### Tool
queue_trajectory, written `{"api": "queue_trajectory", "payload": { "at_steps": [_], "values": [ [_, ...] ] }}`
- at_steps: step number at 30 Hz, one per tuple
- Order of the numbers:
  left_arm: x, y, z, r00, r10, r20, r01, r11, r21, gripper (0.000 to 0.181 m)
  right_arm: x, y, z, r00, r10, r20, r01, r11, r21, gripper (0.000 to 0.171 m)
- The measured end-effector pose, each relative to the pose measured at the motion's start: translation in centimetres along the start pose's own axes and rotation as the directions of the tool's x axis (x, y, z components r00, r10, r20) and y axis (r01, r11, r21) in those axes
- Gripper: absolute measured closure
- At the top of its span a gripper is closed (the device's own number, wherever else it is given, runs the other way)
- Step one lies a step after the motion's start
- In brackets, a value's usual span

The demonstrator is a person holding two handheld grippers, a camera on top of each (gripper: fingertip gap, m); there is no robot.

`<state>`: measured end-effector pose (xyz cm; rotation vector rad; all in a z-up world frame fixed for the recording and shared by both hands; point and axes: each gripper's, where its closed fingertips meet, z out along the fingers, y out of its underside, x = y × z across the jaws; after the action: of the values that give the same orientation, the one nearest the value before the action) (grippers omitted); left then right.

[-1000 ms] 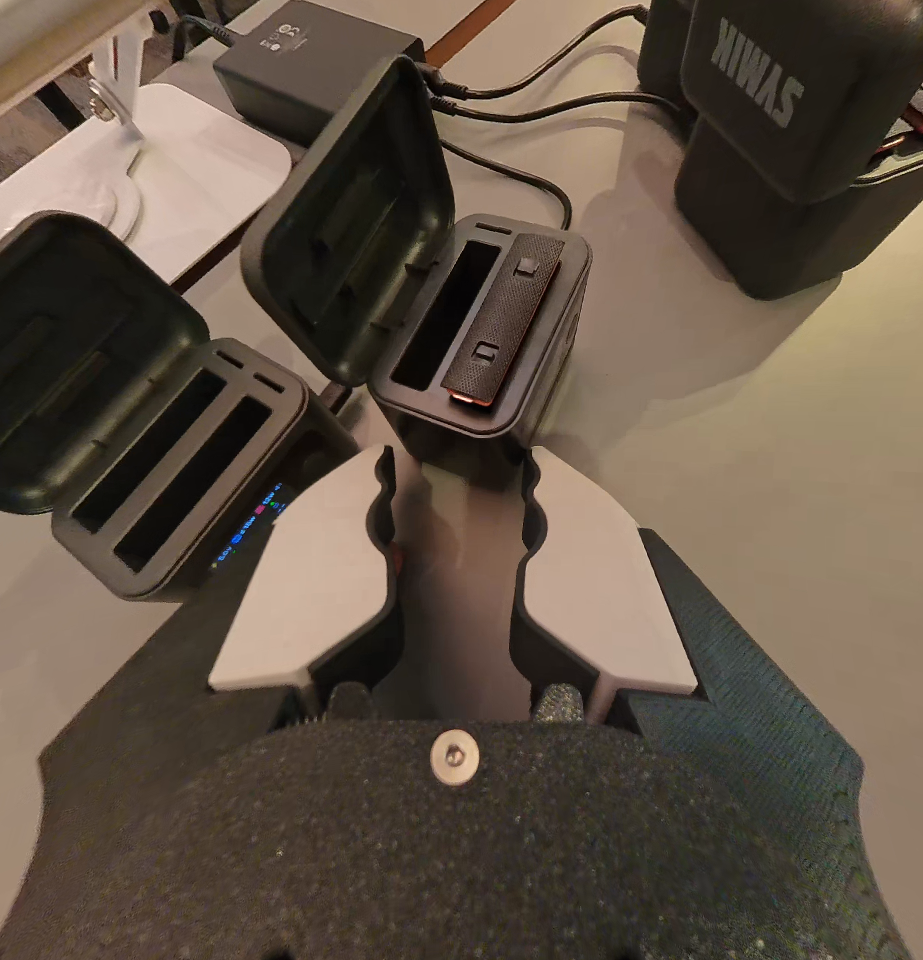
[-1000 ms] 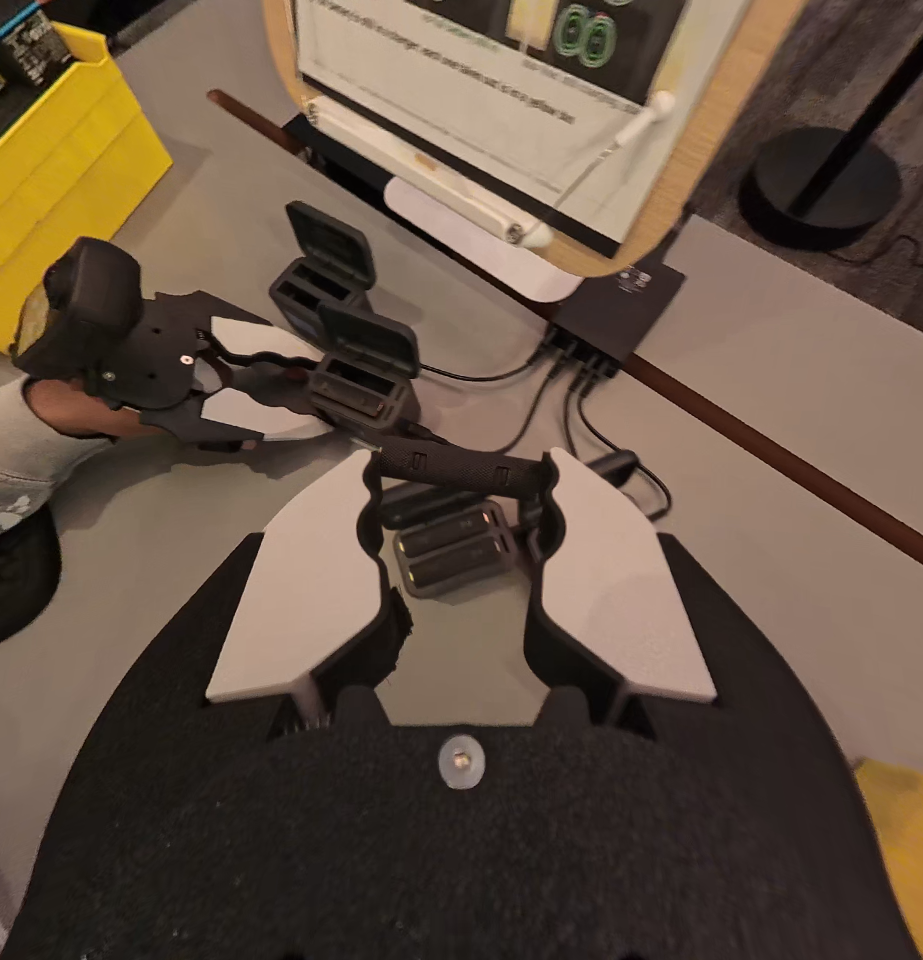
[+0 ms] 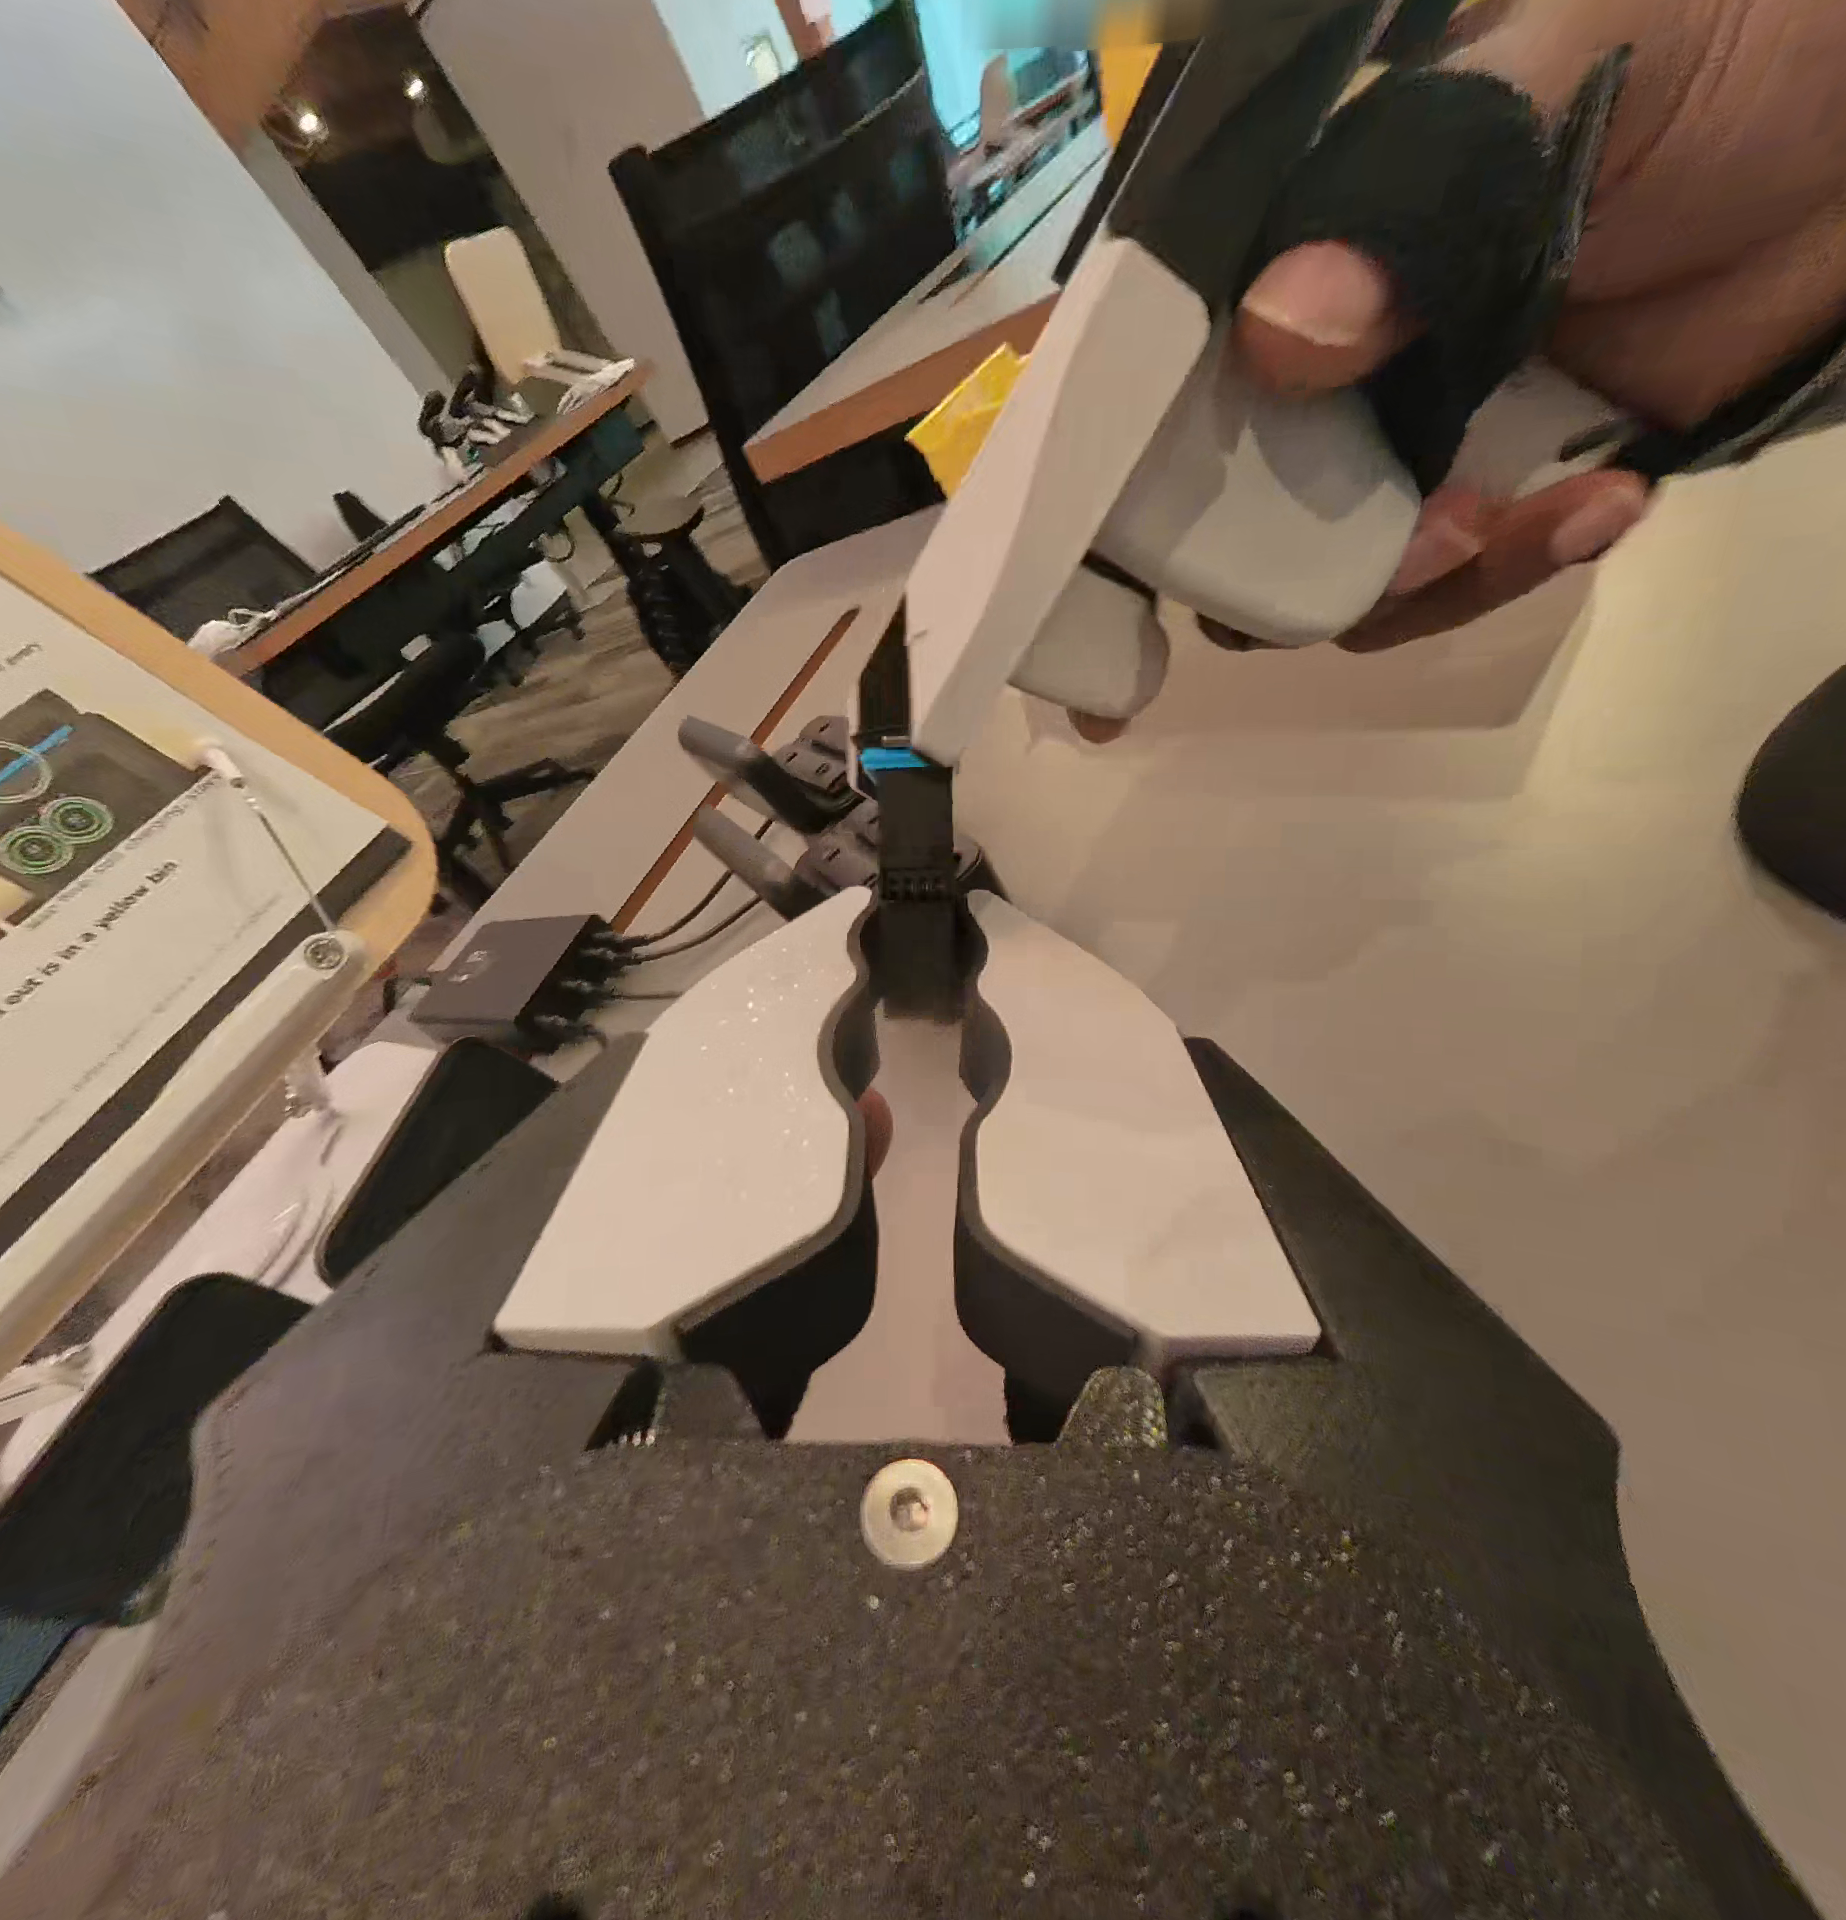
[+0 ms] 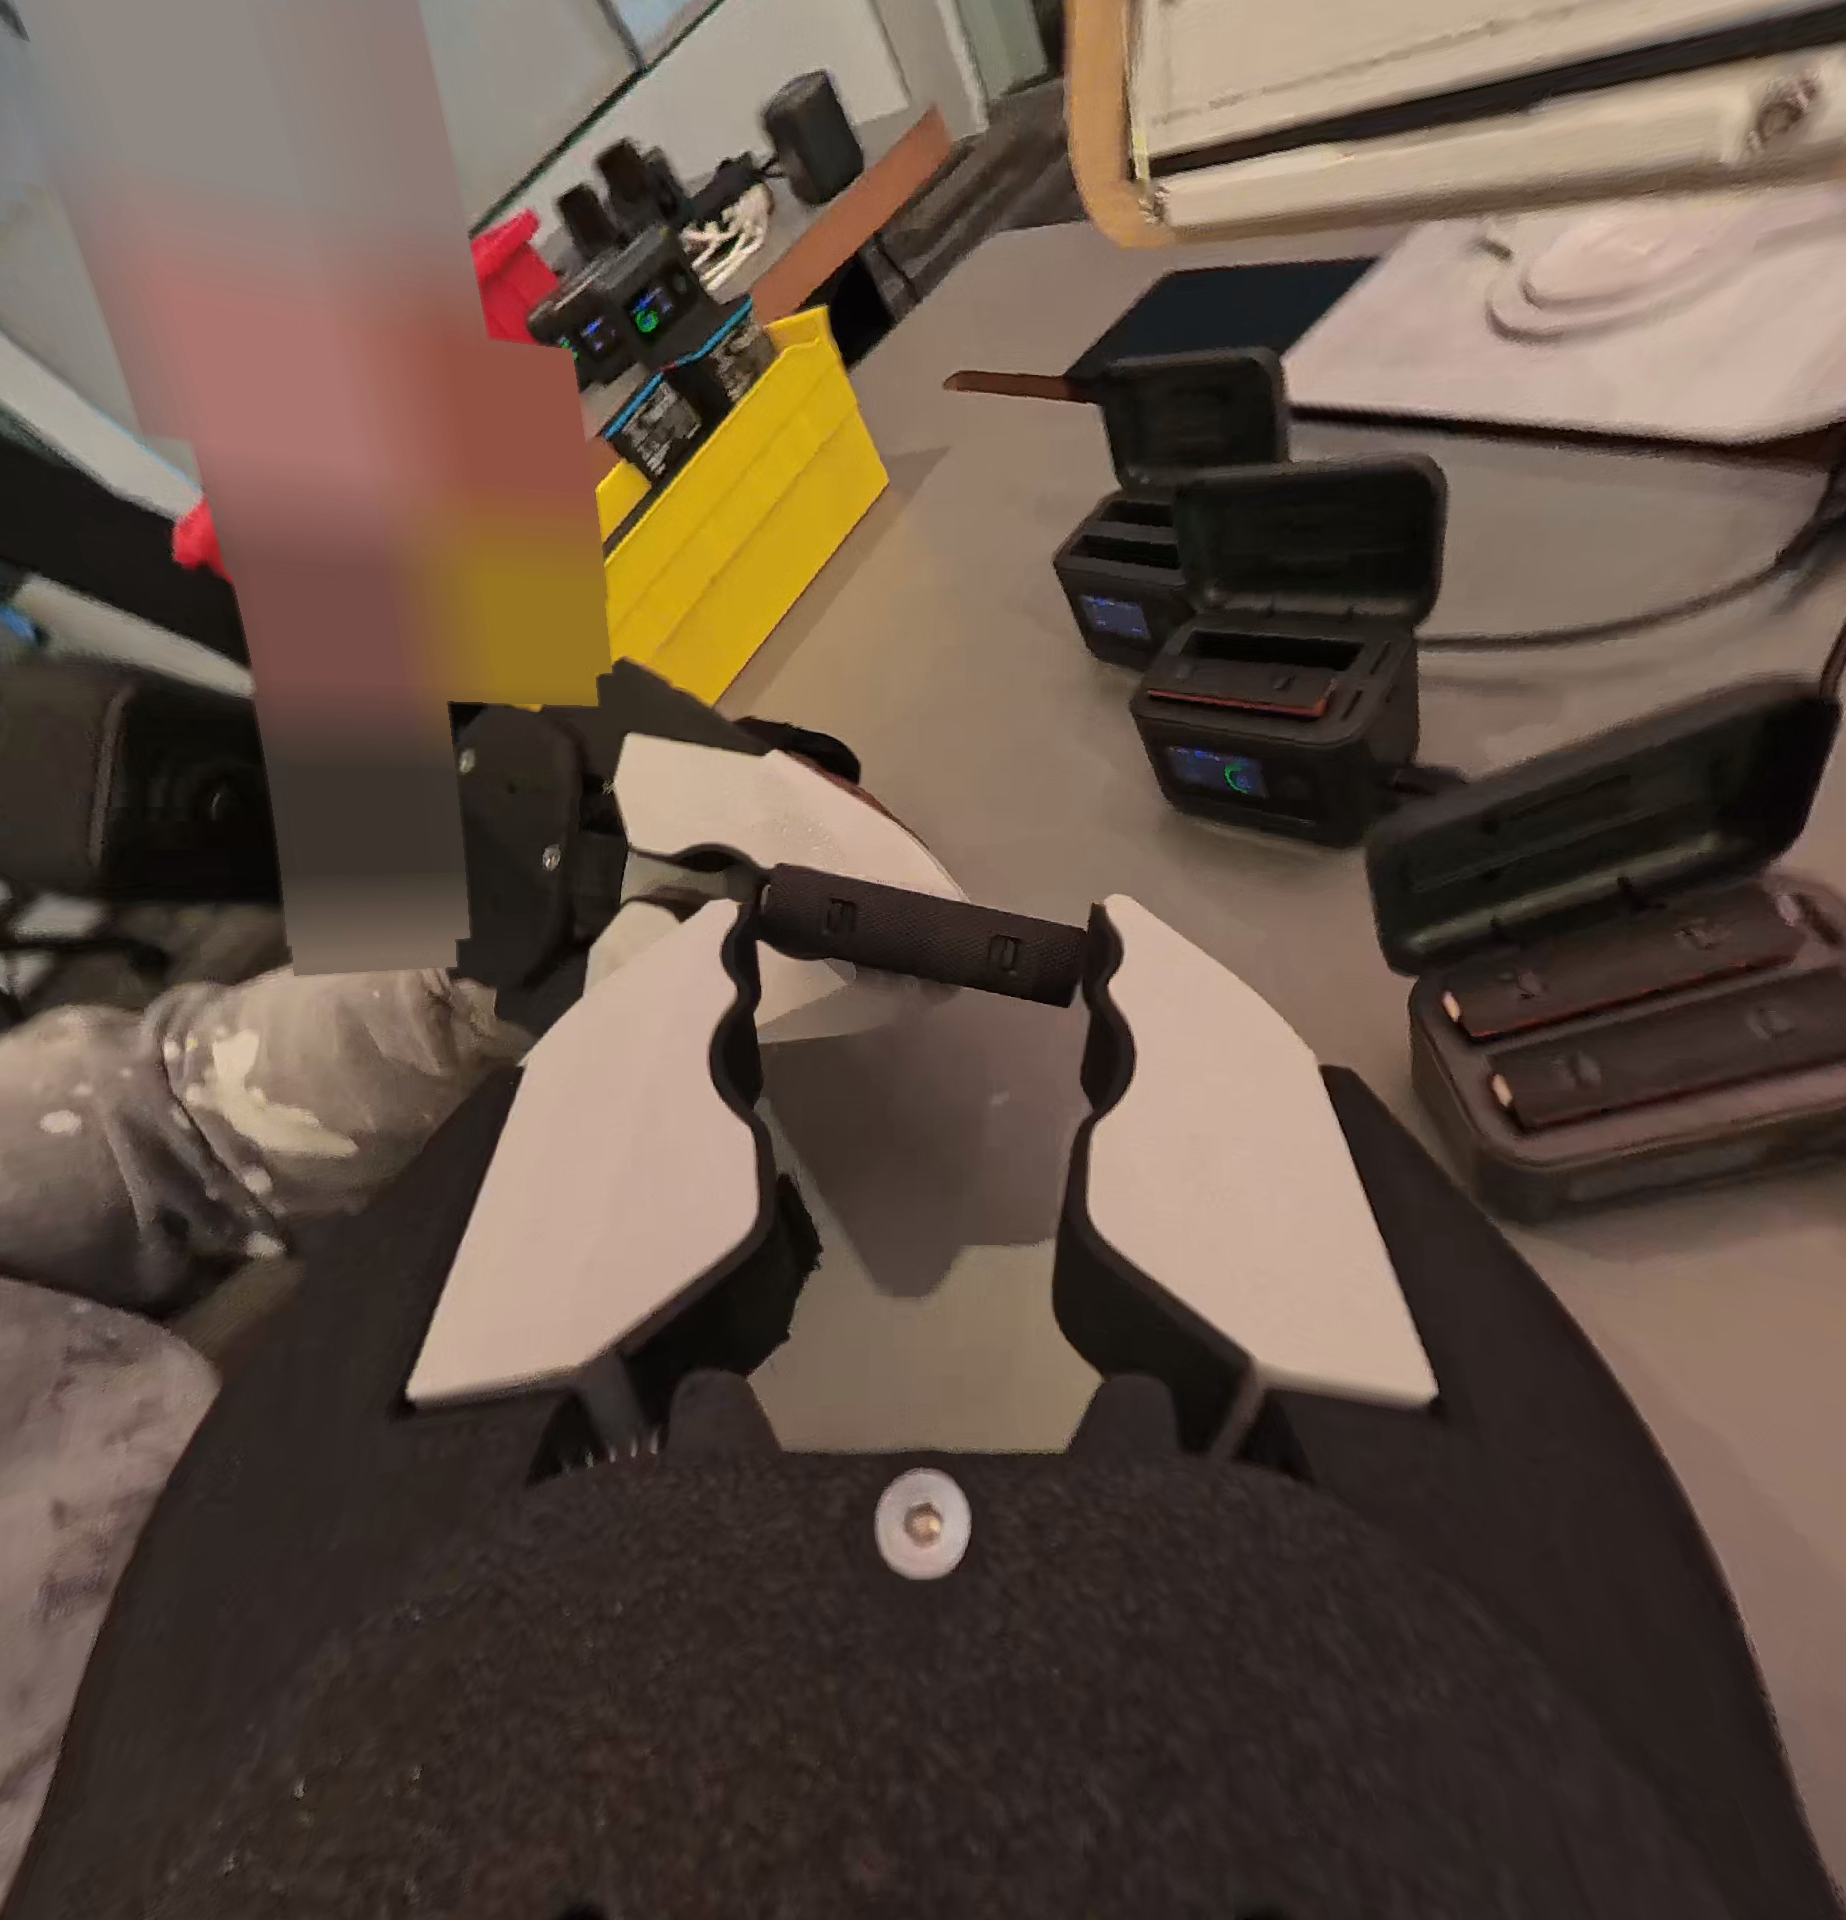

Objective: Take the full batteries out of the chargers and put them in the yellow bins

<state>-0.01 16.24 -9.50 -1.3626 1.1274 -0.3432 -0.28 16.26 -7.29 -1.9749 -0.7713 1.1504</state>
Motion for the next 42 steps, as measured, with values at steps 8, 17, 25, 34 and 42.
{"api": "queue_trajectory", "payload": {
  "at_steps": [8, 17, 25, 34, 42],
  "values": [
    [2.5, -1.3, -1.5, 0.959, -0.099, -0.265, 0.134, 0.984, 0.117, 0.17, -3.2, 0.4, -2.5, 0.719, -0.669, 0.186, 0.694, 0.698, -0.176, 0.113],
    [2.8, -2.2, -1.7, 0.934, -0.163, -0.318, 0.219, 0.964, 0.151, 0.169, -2.7, 2.2, -1.7, 0.581, -0.765, 0.276, 0.804, 0.487, -0.343, 0.157],
    [-3.8, 4.1, -0.7, 0.972, -0.228, 0.05, 0.231, 0.969, -0.082, 0.153, 3.9, -7.7, -11.5, 0.522, -0.852, 0.035, 0.727, 0.423, -0.541, 0.157],
    [-4.9, 10.4, -0.2, 0.97, -0.177, 0.169, 0.226, 0.914, -0.336, 0.156, 22.0, -7.3, -27.0, 0.538, -0.814, -0.221, 0.259, 0.409, -0.875, 0.157],
    [-5.9, 13.1, 0.2, 0.961, -0.142, 0.238, 0.235, 0.87, -0.433, 0.158, 28.7, 2.6, -27.6, 0.667, -0.731, -0.145, 0.169, 0.338, -0.926, 0.157]
  ]
}}
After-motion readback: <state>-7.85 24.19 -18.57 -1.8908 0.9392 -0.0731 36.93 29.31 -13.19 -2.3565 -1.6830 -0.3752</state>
